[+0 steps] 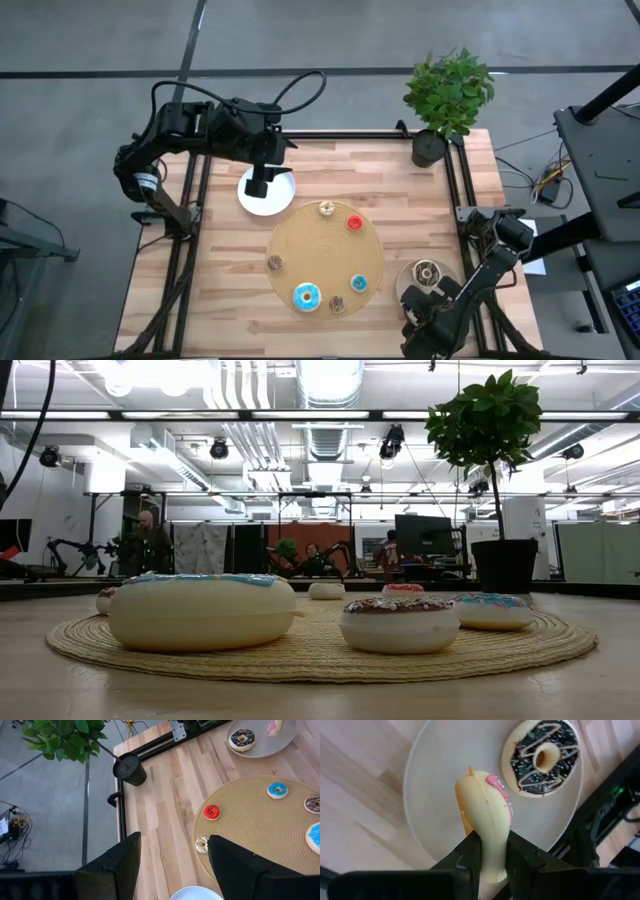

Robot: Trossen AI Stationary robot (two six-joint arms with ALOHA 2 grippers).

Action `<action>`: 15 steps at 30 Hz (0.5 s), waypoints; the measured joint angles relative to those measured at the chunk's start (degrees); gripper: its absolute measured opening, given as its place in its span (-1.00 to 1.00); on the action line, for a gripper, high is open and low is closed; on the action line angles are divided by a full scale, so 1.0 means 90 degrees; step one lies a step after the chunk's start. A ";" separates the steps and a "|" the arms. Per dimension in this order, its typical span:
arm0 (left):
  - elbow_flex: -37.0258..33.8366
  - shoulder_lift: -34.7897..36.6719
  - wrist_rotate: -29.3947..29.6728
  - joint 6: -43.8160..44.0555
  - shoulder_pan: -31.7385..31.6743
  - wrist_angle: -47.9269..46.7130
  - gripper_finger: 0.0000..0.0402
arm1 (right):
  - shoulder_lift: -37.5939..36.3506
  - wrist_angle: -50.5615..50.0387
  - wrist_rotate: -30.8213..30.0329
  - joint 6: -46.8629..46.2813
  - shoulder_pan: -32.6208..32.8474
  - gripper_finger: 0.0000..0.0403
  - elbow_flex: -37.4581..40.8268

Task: Pick & Place donuts
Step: Put the large pink donut into the gray plate

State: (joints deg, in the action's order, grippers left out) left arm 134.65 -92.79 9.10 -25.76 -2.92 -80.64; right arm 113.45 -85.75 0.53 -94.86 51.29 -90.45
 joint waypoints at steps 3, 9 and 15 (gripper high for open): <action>0.0000 0.0000 0.0000 0.0000 0.0000 -0.0001 0.01 | -0.0003 -0.0178 0.0098 -0.0318 -0.0003 -0.69 0.0010; 0.0000 0.0000 0.0000 0.0001 -0.0001 0.0000 0.01 | -0.0007 -0.0306 0.0614 -0.0470 0.0030 -0.69 0.0012; 0.0000 0.0000 0.0000 0.0002 0.0000 0.0000 0.01 | -0.0007 -0.0483 0.0619 -0.0468 0.0069 -0.69 0.0030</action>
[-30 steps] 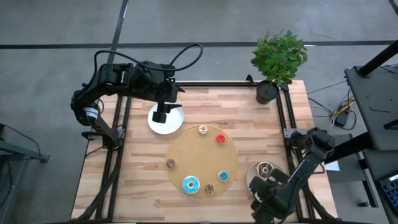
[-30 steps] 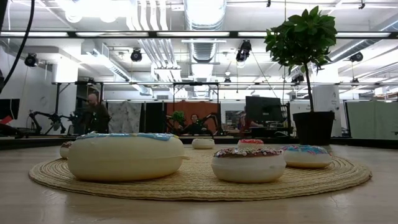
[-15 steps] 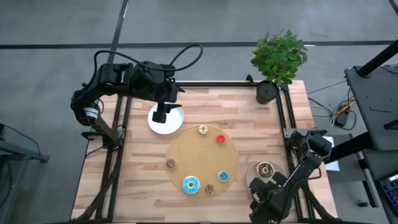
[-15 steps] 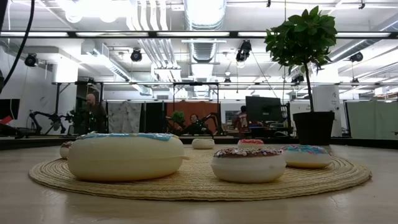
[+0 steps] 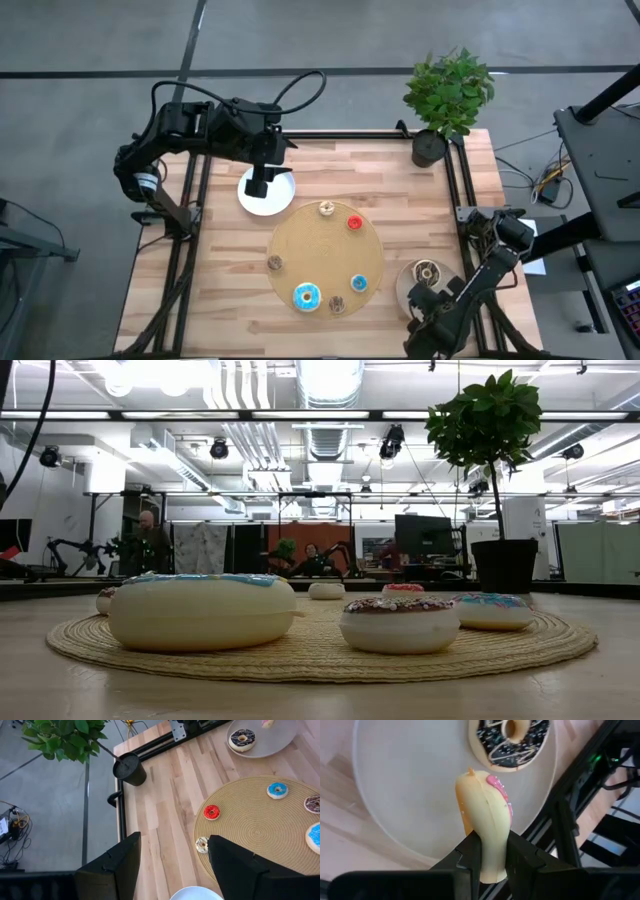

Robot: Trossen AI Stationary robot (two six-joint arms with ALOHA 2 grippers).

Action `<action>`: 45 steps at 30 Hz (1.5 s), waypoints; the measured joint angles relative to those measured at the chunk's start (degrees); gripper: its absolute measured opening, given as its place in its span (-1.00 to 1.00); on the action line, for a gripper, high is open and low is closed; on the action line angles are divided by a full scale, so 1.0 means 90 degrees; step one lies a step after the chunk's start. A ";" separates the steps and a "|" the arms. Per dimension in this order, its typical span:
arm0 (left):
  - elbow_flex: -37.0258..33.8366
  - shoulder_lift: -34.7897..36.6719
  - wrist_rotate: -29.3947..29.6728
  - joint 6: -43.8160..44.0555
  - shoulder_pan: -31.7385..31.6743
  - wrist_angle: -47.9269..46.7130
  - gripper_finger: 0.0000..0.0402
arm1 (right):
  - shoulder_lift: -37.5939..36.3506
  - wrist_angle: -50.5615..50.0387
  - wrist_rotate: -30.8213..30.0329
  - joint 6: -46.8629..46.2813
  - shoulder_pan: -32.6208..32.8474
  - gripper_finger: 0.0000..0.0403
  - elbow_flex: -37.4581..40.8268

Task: Pick & Place donuts
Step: Put the large pink donut into the gray plate

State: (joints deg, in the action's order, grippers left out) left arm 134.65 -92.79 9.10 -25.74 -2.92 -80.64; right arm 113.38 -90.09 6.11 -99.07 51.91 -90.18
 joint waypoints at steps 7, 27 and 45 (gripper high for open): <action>0.0000 0.0000 0.0000 0.0000 0.0000 0.0000 0.01 | 0.0000 0.0005 0.0316 0.0007 0.0008 -0.69 0.0284; 0.0000 0.0000 0.0000 0.0000 -0.0002 0.0000 0.01 | 0.0000 0.0008 0.0333 0.0119 0.0028 -0.69 0.1027; 0.0000 0.0000 0.0000 0.0000 -0.0001 -0.0002 0.01 | -0.0002 0.0057 0.0328 0.0053 0.0023 -0.68 0.1244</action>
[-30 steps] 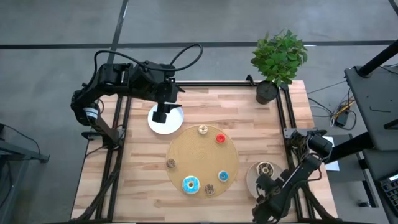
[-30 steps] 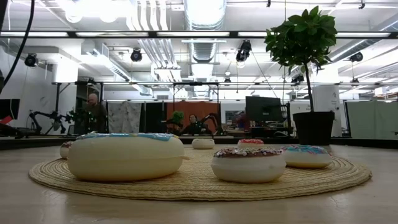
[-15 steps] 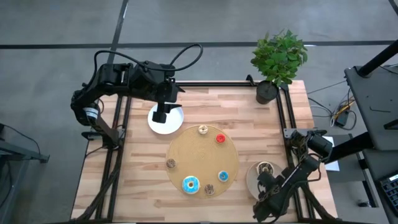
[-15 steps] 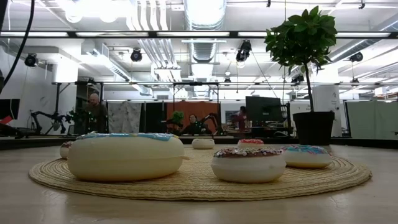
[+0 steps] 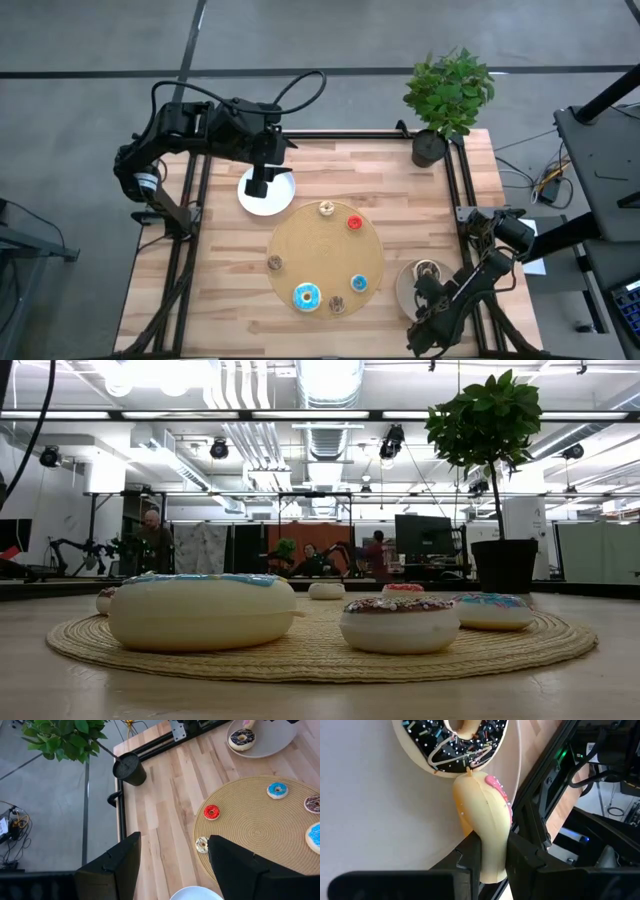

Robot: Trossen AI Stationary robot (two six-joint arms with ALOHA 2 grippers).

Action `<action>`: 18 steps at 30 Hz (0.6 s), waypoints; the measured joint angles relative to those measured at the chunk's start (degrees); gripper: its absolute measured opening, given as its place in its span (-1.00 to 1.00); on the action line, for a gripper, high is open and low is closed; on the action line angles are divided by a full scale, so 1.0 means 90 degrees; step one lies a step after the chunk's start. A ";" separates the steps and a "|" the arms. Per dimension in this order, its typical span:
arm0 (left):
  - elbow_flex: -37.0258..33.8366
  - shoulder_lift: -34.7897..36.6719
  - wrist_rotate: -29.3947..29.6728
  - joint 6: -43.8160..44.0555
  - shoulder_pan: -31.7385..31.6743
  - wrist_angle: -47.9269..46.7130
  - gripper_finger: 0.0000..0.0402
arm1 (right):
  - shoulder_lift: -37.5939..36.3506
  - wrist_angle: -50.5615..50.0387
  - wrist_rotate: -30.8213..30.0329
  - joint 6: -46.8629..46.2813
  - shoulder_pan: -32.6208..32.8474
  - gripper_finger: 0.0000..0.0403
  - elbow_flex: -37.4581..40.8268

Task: Pick & Place donuts
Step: Put the large pink donut into the gray plate

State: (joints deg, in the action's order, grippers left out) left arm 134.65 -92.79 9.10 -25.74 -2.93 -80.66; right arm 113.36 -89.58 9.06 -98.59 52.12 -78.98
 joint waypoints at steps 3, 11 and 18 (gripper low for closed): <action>0.0000 0.0000 0.0000 0.0001 -0.0002 0.0001 0.01 | 0.0000 0.0002 -0.0002 -0.0001 0.0000 -0.68 0.0005; 0.0000 0.0000 0.0000 0.0001 0.0001 0.0002 0.01 | 0.0000 0.0137 -0.0019 0.0008 0.0000 -0.68 0.0005; 0.0000 0.0000 0.0000 0.0001 -0.0001 0.0000 0.01 | 0.0000 0.0379 -0.0027 -0.0048 0.0002 -0.60 0.0005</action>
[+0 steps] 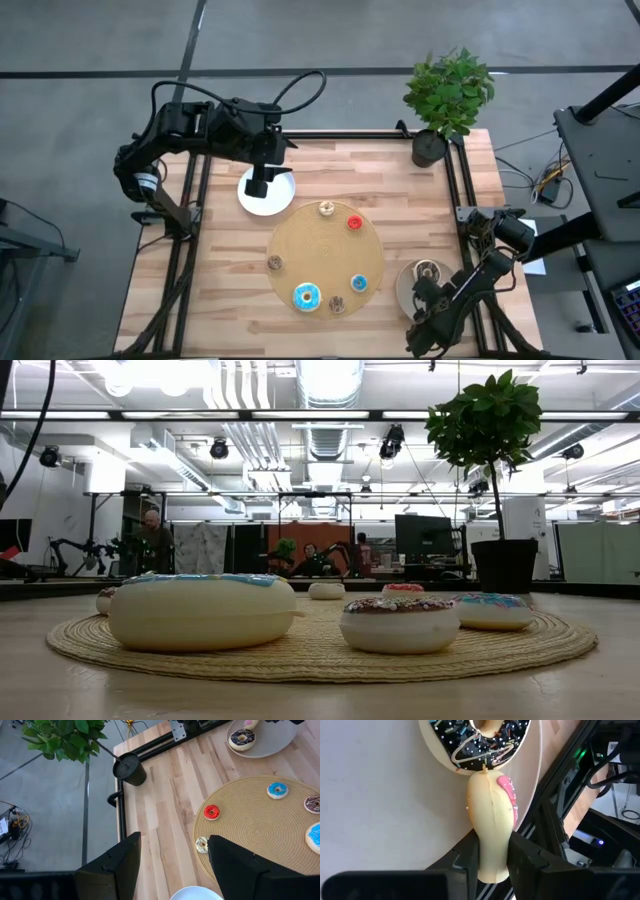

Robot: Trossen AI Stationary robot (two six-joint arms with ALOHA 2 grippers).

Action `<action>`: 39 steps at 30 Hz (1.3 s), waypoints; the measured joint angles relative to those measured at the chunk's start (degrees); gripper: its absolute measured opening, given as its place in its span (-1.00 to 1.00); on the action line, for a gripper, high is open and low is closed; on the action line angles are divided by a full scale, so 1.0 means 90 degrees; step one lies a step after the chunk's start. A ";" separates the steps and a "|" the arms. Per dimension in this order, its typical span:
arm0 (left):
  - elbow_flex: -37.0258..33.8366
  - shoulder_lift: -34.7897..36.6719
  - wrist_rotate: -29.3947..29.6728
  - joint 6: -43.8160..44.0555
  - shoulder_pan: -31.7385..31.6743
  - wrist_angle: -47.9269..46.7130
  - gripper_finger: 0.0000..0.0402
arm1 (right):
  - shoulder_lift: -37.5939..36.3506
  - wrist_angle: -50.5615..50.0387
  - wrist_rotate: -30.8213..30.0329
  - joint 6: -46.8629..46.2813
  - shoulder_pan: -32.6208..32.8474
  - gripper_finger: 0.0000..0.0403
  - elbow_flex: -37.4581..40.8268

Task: Pick & Place donuts
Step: Put the large pink donut into the gray plate

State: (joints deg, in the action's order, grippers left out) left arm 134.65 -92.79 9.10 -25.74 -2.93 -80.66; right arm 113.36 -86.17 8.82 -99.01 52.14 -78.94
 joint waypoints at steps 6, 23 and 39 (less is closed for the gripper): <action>0.0000 0.0000 0.0000 0.0000 0.0001 0.0000 0.01 | 0.0000 0.0000 0.0000 -0.0044 0.0000 -0.43 0.0000; 0.0000 0.0004 0.0000 -0.0001 0.0001 -0.0002 0.01 | -0.0031 0.0585 0.0000 0.0049 0.0000 -0.18 -0.0015; 0.0000 0.0005 0.0000 -0.0001 0.0000 -0.0005 0.01 | -0.0053 0.1092 0.0003 0.0731 -0.0002 -0.12 -0.0063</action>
State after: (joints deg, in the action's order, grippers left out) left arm 134.65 -92.75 9.10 -25.75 -2.93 -80.71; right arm 112.88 -76.35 8.85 -92.43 52.12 -79.50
